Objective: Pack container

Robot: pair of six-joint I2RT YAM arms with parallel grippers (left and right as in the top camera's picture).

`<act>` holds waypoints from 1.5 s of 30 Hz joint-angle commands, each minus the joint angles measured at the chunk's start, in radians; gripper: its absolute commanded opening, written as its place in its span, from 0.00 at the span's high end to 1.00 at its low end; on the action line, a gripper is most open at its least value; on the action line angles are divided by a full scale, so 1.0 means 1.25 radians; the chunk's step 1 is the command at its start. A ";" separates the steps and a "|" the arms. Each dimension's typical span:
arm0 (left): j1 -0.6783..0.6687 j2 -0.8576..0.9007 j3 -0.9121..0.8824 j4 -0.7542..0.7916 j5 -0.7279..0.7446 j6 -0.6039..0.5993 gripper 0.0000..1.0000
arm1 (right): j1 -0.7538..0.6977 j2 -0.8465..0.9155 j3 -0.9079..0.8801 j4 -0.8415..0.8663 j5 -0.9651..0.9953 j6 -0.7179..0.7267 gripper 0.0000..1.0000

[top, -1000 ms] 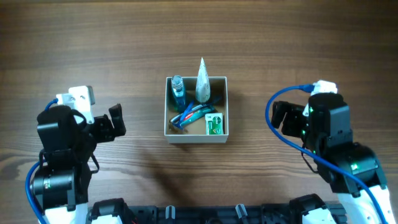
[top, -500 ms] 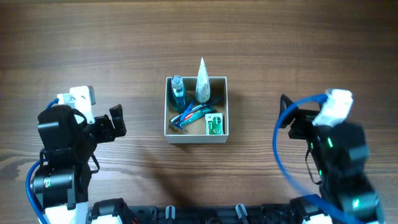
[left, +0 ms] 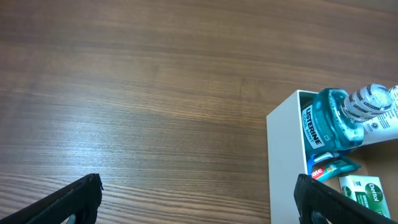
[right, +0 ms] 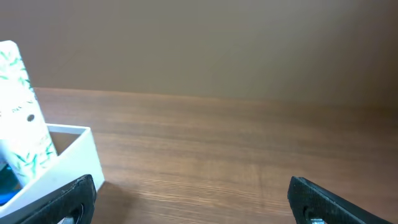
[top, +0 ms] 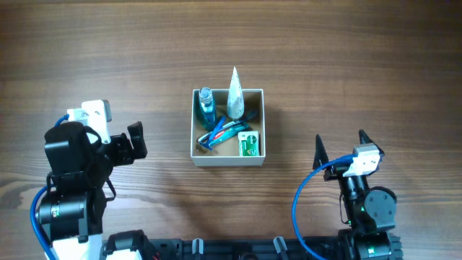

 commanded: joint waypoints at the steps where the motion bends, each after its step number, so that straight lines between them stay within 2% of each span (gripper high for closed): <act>1: 0.005 -0.001 -0.005 0.001 0.024 -0.011 0.00 | -0.003 -0.002 -0.001 0.002 -0.032 -0.018 0.00; 16: 0.005 -0.001 -0.005 0.001 0.024 -0.011 0.00 | -0.002 0.002 -0.001 0.002 -0.032 -0.019 0.00; 19: -0.003 -0.039 -0.011 -0.037 -0.025 0.016 0.00 | -0.002 0.002 -0.001 0.002 -0.032 -0.019 0.00; 21: -0.012 -0.106 -0.042 -0.033 0.017 0.016 0.00 | -0.002 0.002 -0.001 0.002 -0.032 -0.018 0.00; 25: -0.054 -0.335 -0.252 0.096 0.043 0.016 0.00 | -0.002 0.002 -0.001 0.002 -0.032 -0.018 0.00; 28: -0.060 -0.524 -0.480 0.342 0.035 0.017 0.00 | -0.002 0.002 -0.001 0.002 -0.032 -0.018 0.00; 32: -0.060 -0.618 -0.669 0.616 0.034 0.016 0.00 | -0.002 0.002 -0.001 0.002 -0.032 -0.018 0.00; 34: -0.064 -0.618 -0.676 0.573 0.023 0.015 0.00 | -0.002 0.002 -0.001 0.002 -0.032 -0.019 0.00; 45: -0.066 -0.615 -0.676 0.577 0.019 0.007 0.00 | -0.002 0.002 -0.001 0.002 -0.032 -0.018 0.00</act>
